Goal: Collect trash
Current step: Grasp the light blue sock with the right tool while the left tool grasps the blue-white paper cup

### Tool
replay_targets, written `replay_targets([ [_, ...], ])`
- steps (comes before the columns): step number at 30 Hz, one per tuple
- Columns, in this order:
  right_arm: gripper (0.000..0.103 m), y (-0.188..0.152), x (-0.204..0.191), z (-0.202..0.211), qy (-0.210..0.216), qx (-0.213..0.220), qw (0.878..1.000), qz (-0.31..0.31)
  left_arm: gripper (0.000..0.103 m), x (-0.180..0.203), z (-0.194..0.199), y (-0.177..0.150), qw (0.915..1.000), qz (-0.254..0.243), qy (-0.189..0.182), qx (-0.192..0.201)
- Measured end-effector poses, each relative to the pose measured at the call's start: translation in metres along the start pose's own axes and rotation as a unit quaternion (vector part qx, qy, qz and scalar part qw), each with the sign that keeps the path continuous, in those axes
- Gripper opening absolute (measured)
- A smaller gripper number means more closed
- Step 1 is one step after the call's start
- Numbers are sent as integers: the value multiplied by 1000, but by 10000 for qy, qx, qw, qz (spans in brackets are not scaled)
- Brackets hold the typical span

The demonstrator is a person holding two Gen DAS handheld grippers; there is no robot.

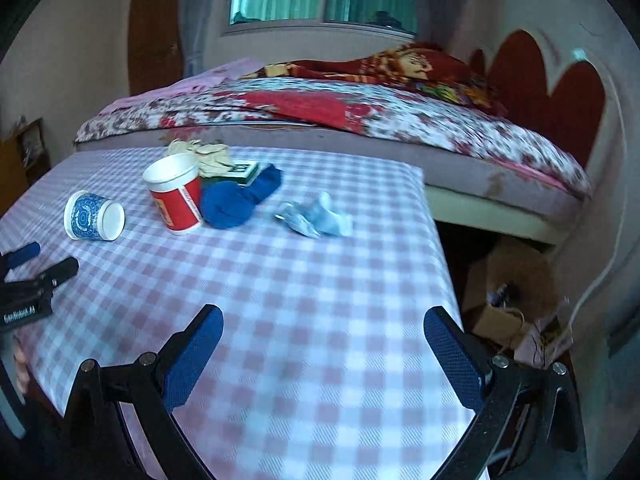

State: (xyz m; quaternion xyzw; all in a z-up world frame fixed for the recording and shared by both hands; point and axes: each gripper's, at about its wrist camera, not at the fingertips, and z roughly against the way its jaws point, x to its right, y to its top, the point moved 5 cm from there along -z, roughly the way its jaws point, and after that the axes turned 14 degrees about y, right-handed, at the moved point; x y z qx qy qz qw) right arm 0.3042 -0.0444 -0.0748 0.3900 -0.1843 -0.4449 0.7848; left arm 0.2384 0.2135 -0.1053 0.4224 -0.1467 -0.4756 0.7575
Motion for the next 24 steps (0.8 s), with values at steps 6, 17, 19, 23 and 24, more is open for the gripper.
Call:
replay_targets([
  [6,102,20,1,-47,131,-285,9995,-105,102,-3,-31,13,9992,-60,395,-2],
  [17,102,49,29,-106,337,-511,9954,-740,102,9,-53,27,9985,-215,458,-213],
  [19,102,55,35,-116,358,-592,9939,-864,102,11,-58,31,9984,-227,436,-288],
  [23,101,61,41,-139,416,-899,9914,-851,102,11,-70,35,9979,-159,403,-491],
  [24,98,62,41,-143,415,-947,9912,-821,102,9,-73,35,9977,-121,398,-540],
])
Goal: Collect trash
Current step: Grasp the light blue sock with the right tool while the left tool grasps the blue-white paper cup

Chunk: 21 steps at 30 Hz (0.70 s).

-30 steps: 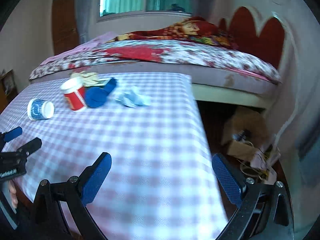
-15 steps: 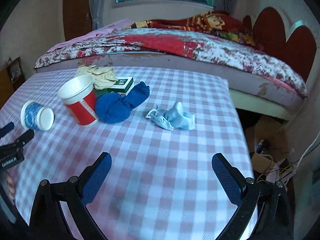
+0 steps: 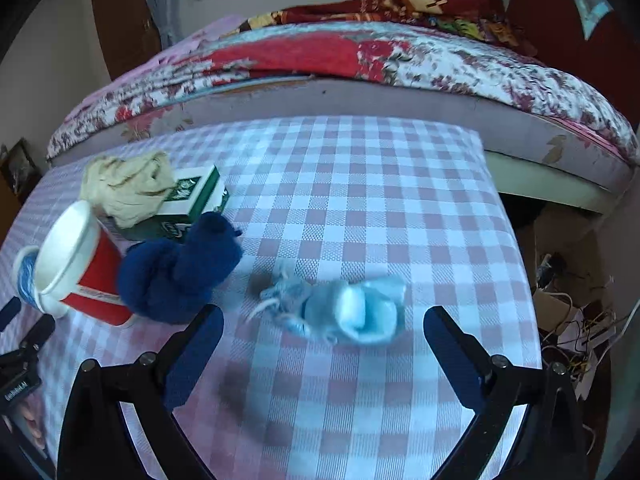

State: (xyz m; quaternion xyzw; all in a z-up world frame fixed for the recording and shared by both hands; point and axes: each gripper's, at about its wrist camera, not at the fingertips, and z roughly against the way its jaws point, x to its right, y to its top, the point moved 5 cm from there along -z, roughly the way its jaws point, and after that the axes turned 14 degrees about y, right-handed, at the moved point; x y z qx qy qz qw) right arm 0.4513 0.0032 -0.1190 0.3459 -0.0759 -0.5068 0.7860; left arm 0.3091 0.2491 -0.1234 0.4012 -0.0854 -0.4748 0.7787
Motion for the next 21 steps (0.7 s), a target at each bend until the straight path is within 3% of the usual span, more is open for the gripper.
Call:
replay_targets([
  [1,94,1,0,-3,-5,-37,10000,25,102,0,-3,1,10000,15,-7,-35],
  [3,75,1,0,-6,25,-91,9999,84,101,-3,-8,1,9998,64,-118,-135],
  [4,73,1,-1,-7,39,-109,9999,107,98,-4,-12,1,9997,75,-165,-174],
  [9,48,-3,-10,-3,144,-32,9994,309,61,-9,-20,-5,9971,176,-610,-422],
  [11,43,-6,-14,0,152,-6,9990,422,47,-10,-16,-5,9967,198,-695,-356],
  [14,39,-12,-18,2,152,35,9985,530,40,-7,-14,-8,9965,103,-744,-377],
  [16,39,-15,-18,3,157,31,9985,528,45,-9,-9,-9,9973,52,-670,-302],
  [17,39,-17,-18,4,180,36,9985,511,69,-11,-4,-7,9979,77,-608,-192],
  [19,39,-18,-17,6,180,60,9984,524,103,-18,2,-4,9986,180,-492,-32],
  [21,39,-18,-15,5,168,72,9986,493,102,-21,1,3,9989,242,-407,52],
])
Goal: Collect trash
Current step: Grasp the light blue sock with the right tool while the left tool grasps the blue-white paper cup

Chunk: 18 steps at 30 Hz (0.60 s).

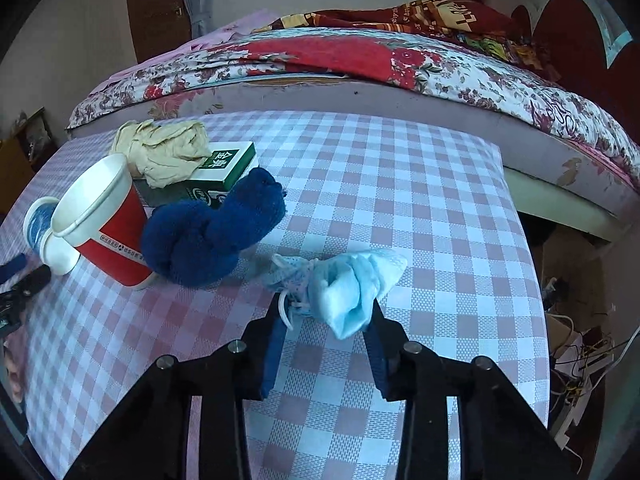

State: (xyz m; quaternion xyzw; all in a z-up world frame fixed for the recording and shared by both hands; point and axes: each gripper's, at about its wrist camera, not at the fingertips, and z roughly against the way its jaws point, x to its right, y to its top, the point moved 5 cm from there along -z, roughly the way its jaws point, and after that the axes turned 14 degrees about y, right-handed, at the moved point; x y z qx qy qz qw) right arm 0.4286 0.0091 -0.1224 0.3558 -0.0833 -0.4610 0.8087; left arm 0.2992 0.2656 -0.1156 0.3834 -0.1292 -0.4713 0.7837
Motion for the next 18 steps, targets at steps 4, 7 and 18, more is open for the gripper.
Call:
replay_targets([
  [4,39,2,0,-3,-23,10,10000,-79,102,4,-12,16,9997,156,11,-171],
  [7,39,4,-3,-6,-11,-11,10000,-72,102,10,-28,19,9988,186,60,-441],
  [18,39,-2,-5,-6,65,19,10000,-48,45,-44,-34,-10,9962,472,-241,-684],
])
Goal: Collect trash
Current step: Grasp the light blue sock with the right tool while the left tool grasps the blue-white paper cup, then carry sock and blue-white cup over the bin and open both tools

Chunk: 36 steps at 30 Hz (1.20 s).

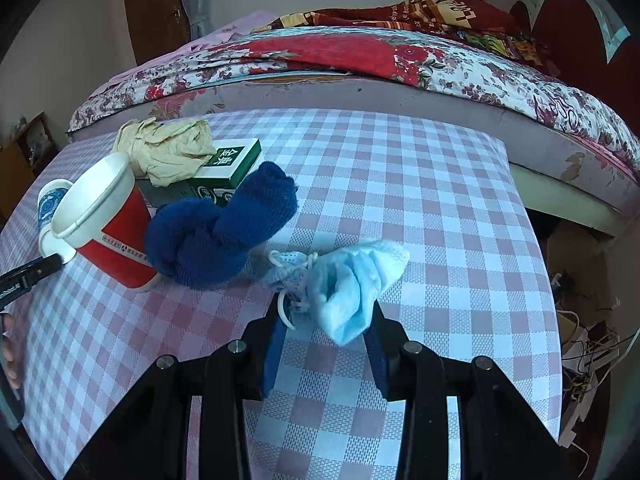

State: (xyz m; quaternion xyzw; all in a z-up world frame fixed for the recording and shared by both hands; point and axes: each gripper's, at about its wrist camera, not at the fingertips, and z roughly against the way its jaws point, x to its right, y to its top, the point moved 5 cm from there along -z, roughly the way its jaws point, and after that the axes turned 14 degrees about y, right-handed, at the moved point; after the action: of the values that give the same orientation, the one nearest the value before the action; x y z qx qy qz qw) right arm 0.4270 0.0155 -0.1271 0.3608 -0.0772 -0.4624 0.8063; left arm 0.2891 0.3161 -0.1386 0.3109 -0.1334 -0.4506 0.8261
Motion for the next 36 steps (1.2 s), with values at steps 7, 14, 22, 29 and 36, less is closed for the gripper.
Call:
replay_targets([
  [7,39,0,-1,1,37,11,10000,-8,94,4,29,5,9985,381,-46,391],
  [14,38,6,1,2,61,-15,9999,-103,68,-9,-22,32,9972,594,390,-215],
  [22,19,1,-7,9,162,102,9998,58,58,7,1,8,9998,43,-40,192],
  [29,17,-5,-15,47,278,531,9982,73,58,33,49,-11,9970,-273,-363,634],
  [36,17,-33,-20,106,242,976,9948,139,58,76,100,-32,9905,-686,-743,932],
])
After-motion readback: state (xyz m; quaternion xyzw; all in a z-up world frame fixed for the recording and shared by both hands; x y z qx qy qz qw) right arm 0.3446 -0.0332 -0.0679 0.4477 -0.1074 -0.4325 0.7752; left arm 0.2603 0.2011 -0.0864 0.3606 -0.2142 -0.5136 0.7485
